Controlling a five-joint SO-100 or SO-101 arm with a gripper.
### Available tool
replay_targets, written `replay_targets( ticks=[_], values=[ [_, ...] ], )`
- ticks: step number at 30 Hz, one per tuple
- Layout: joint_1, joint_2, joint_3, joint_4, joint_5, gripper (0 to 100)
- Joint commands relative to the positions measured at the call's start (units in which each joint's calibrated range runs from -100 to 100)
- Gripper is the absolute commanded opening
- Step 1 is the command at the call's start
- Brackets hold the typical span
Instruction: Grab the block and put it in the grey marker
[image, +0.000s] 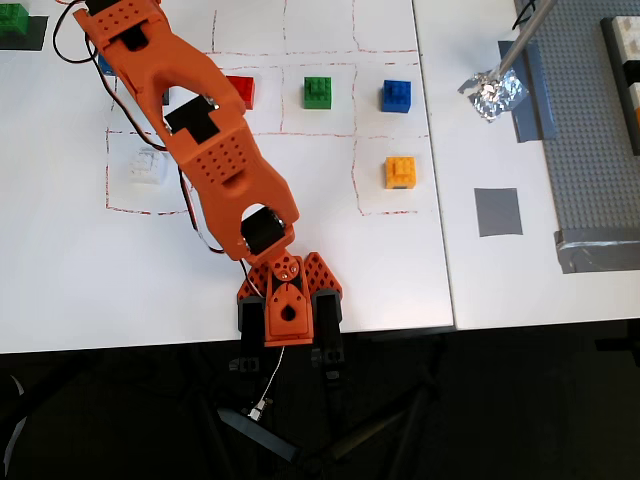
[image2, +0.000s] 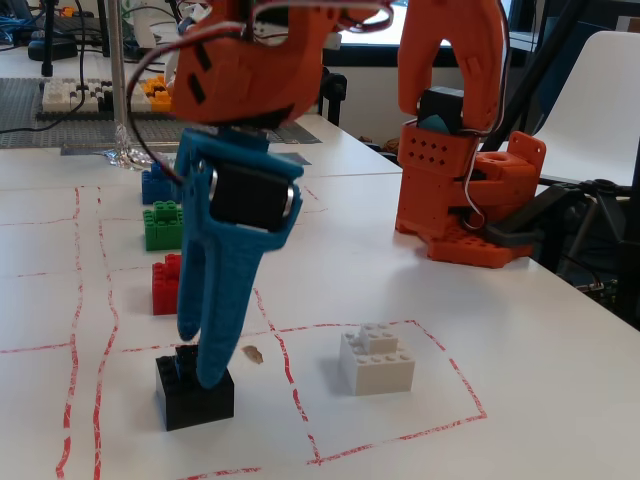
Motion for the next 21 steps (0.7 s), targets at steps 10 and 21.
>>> replay_targets(
  ticks=[10,21],
  values=[
    [3.6,0.6,-5.1,-2.5,0.5,25],
    [4.3,2.7,-3.9,-5.2,0.6,22]
  ],
)
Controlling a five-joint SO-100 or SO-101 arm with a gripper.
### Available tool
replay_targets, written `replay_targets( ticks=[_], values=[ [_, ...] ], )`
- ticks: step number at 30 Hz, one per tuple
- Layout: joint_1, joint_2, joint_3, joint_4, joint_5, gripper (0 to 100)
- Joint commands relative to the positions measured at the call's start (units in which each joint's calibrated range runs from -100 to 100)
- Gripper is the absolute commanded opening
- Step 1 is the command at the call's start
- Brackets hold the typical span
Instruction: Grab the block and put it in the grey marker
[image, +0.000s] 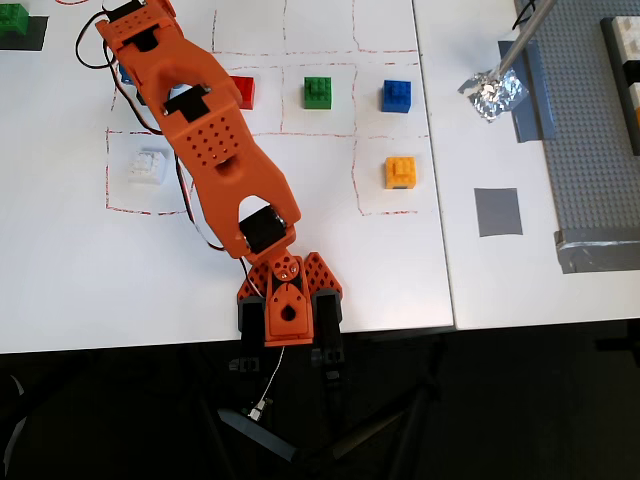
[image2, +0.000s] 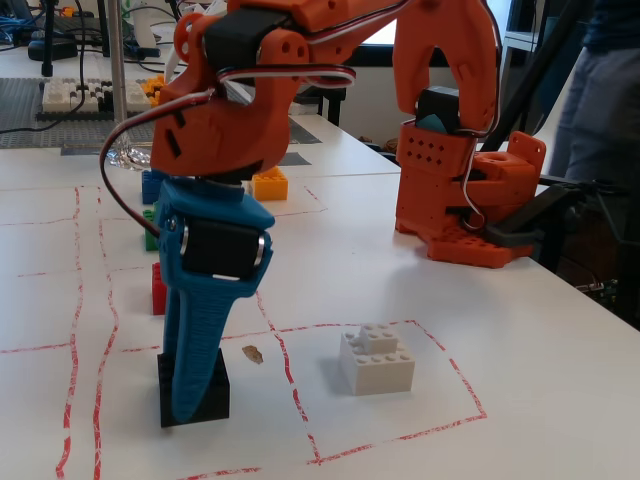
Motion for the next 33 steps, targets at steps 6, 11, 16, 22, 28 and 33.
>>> replay_targets(
  ticks=[6,11,16,22,28,33],
  values=[
    [1.1,-3.1,-3.3,-1.2,0.6,19],
    [0.9,-3.4,-2.4,-1.2,0.6,10],
    [0.9,-4.3,-1.3,-1.1,0.6,0],
    [0.3,-7.9,-7.0,5.8,-2.5,0],
    [0.7,-9.9,-18.7,17.7,-7.7,0],
    [3.5,-14.2,-22.4,26.0,-12.2,0]
  ],
)
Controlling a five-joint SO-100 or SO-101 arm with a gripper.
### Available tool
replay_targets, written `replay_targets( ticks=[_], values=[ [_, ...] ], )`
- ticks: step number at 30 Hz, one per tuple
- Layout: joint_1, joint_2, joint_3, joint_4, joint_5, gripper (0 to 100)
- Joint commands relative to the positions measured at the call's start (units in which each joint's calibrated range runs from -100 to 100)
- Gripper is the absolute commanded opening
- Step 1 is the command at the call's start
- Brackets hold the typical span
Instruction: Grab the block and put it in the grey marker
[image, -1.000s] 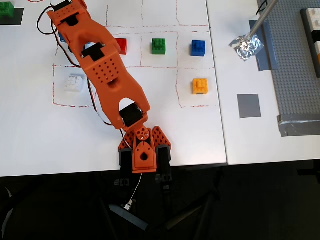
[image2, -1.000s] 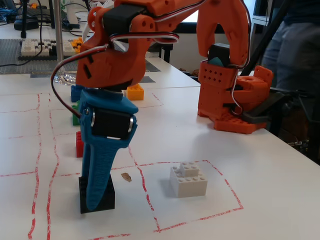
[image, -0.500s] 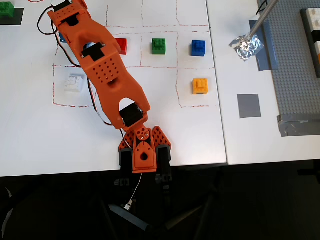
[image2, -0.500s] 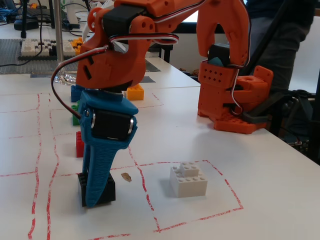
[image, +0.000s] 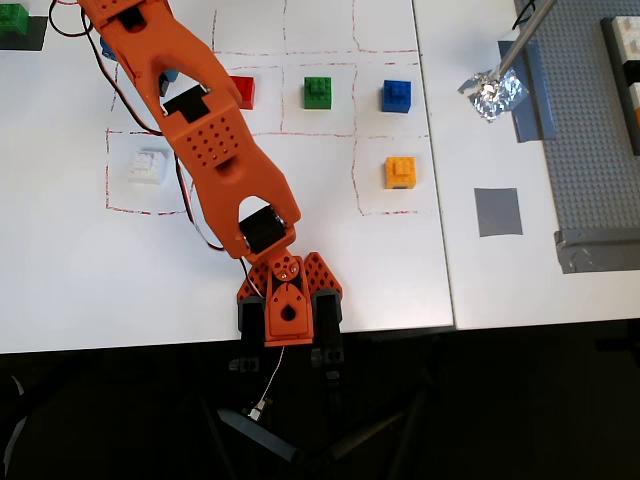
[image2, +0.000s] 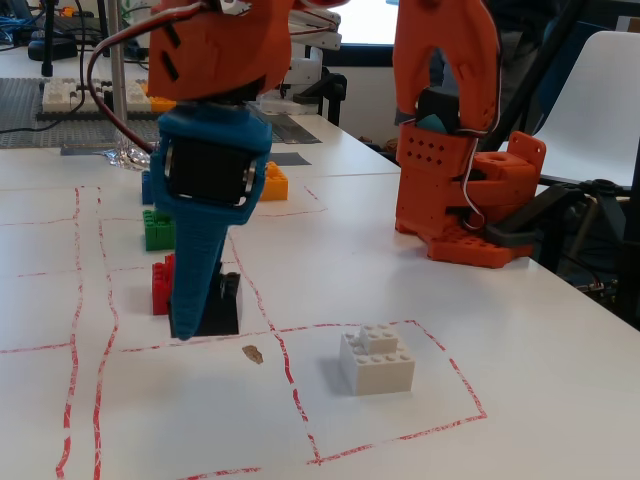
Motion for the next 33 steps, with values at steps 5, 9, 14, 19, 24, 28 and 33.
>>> replay_targets(
  ticks=[5,9,14,19,24,28,33],
  values=[
    [8.9,-20.5,-4.0,10.8,-8.3,0],
    [16.0,-28.7,2.1,13.9,-11.9,0],
    [28.1,-40.3,12.0,14.7,-11.8,0],
    [43.7,-49.2,20.5,15.8,-8.8,0],
    [61.0,-52.6,24.4,16.3,-4.0,0],
    [73.1,-52.0,24.5,16.2,-0.9,0],
    [86.8,-48.1,22.8,16.2,2.3,0]
  ],
)
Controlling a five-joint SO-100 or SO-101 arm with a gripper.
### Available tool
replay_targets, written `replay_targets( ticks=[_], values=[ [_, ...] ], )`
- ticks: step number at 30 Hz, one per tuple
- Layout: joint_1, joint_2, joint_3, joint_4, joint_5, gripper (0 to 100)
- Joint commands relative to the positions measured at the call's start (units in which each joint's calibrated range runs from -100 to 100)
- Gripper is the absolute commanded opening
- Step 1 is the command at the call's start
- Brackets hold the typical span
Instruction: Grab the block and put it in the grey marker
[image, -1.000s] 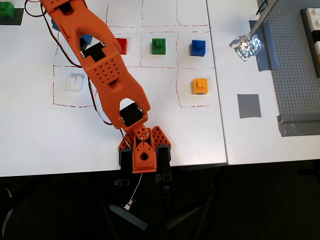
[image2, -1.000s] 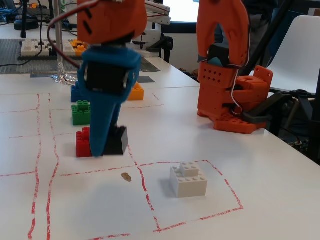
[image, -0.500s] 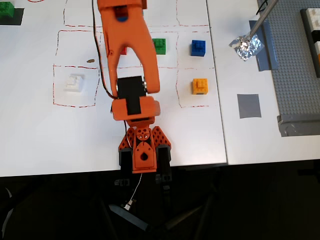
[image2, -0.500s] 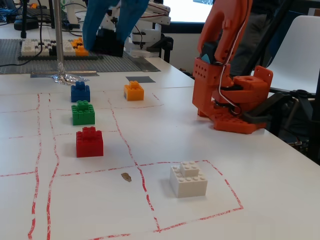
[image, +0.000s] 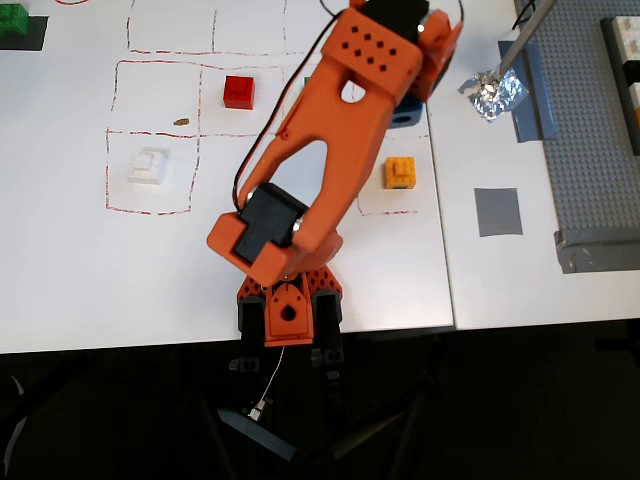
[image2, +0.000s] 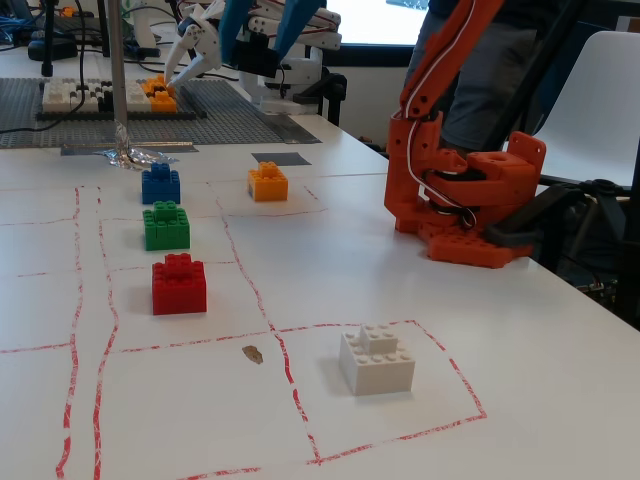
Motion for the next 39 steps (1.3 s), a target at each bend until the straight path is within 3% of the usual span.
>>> replay_targets(
  ticks=[1,14,27,39],
  values=[
    [8.6,0.4,-4.6,0.5,2.9,0],
    [32.2,25.8,-20.2,-8.3,9.5,0],
    [39.7,43.0,-27.6,-18.5,12.6,0],
    [41.1,48.6,-27.8,-22.1,13.5,3]
  ],
)
